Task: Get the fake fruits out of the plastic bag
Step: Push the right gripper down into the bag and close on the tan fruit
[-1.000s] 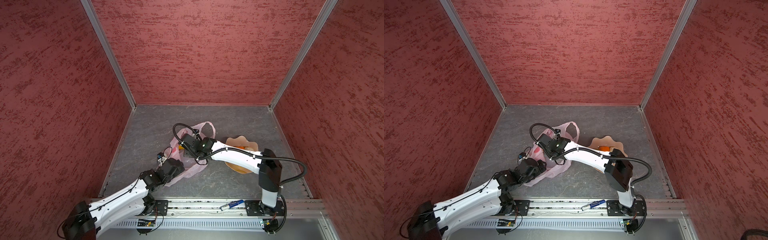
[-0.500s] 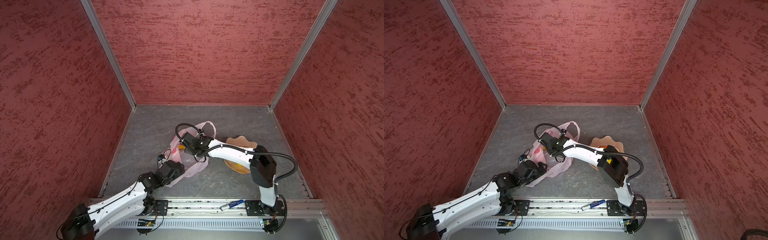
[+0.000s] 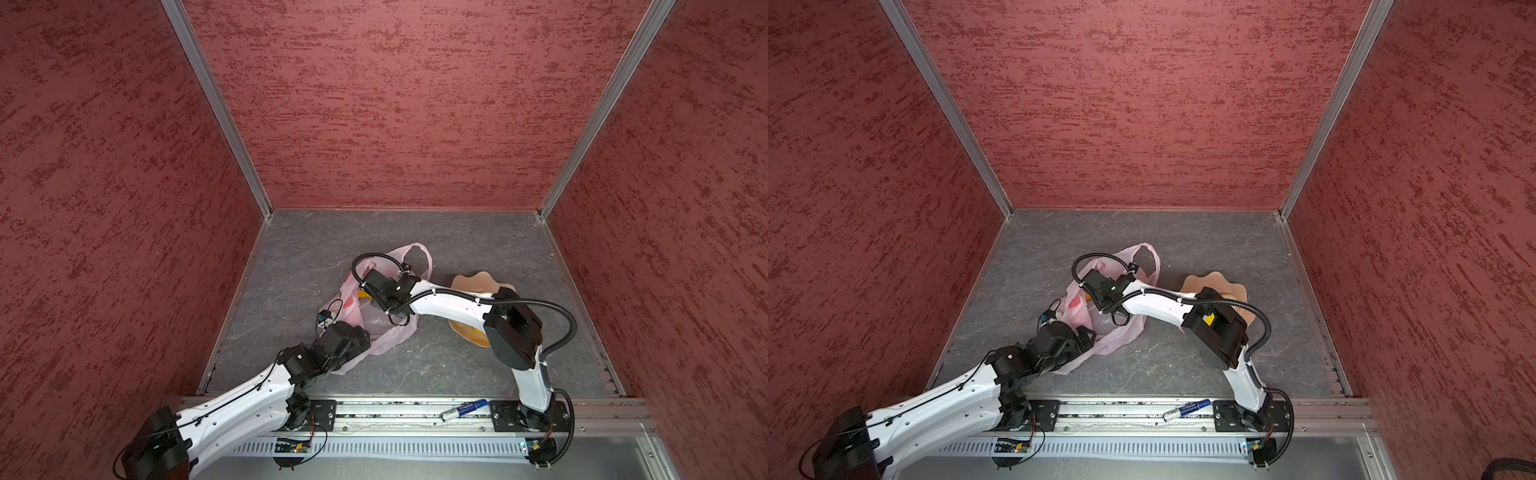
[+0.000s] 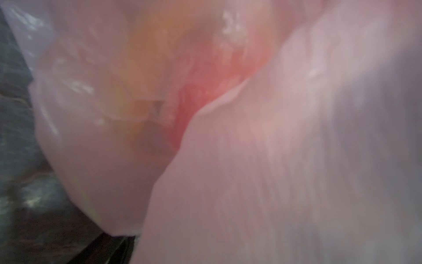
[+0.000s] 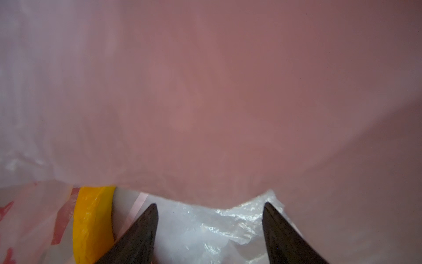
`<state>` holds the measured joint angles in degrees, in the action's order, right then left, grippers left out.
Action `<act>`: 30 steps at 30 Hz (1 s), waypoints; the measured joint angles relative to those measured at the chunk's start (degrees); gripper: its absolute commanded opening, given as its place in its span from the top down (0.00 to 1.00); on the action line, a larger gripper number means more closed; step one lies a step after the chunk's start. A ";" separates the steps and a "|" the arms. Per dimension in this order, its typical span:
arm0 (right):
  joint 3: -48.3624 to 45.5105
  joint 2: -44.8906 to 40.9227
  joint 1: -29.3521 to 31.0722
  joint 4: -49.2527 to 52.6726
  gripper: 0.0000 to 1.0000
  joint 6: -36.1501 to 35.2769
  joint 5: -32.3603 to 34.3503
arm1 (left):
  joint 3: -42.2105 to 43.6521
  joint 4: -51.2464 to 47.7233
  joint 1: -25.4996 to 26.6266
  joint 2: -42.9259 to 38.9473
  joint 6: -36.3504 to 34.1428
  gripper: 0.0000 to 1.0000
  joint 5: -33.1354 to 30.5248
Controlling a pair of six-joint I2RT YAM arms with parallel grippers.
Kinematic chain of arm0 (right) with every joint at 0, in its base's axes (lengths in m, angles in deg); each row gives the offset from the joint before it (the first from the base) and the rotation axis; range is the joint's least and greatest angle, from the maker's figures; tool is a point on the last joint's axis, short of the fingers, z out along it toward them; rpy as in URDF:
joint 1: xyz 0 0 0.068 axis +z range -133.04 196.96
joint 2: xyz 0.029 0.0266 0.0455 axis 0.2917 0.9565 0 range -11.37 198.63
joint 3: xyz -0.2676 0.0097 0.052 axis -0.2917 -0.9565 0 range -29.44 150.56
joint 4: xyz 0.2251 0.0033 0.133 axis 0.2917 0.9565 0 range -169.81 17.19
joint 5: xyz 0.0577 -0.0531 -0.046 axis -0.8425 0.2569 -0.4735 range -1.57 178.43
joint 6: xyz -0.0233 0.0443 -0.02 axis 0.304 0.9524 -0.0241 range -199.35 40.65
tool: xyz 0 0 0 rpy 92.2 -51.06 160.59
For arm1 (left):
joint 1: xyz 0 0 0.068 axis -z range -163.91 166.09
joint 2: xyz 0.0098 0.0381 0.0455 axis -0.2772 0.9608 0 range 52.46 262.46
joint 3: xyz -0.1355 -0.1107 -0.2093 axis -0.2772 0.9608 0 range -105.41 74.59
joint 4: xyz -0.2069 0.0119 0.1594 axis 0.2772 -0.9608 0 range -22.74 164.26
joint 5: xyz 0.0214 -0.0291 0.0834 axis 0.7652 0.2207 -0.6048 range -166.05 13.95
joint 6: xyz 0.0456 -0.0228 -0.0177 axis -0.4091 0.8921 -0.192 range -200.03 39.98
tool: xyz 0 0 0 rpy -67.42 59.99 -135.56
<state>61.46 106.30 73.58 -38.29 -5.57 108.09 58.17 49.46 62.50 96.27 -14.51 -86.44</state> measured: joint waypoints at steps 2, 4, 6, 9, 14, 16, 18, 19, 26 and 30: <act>0.00 0.00 -0.17 -0.07 0.21 0.61 0.33 | 0.61 0.00 0.00 0.00 0.02 0.03 0.09; -0.02 0.00 -0.39 -0.24 0.21 1.05 0.83 | 0.68 0.20 0.02 -0.04 0.02 0.03 0.15; -0.33 0.00 -0.68 -0.87 0.21 1.31 1.25 | 0.70 0.39 0.07 -0.04 0.02 0.02 0.37; -0.55 0.11 -1.27 -1.55 0.21 1.55 1.33 | 0.74 0.57 0.09 -0.02 0.02 0.03 0.90; -0.55 0.55 -2.08 -2.27 0.21 2.56 1.60 | 1.01 1.40 0.15 0.00 0.02 0.03 1.18; -0.68 0.59 -2.12 -2.67 0.20 3.02 1.84 | 1.05 1.53 0.15 0.00 0.02 0.02 1.22; -0.76 0.59 -2.19 -2.86 0.20 3.41 2.29 | 1.16 1.70 0.15 -0.11 0.00 0.02 1.22; -0.79 0.59 -2.27 -2.93 0.20 3.63 2.51 | 1.22 1.75 0.15 -0.26 0.02 0.02 1.25; -0.79 1.20 -2.73 -3.21 0.19 5.18 2.99 | 1.55 1.90 0.15 -0.76 0.02 0.02 1.33; -0.85 1.60 -3.50 -3.21 0.19 6.23 3.08 | 1.64 2.03 0.00 -0.96 0.00 0.02 1.38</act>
<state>60.60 107.89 70.08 -41.50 0.66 111.17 59.81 51.50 62.50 95.31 -14.51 -85.06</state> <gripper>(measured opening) 0.808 0.978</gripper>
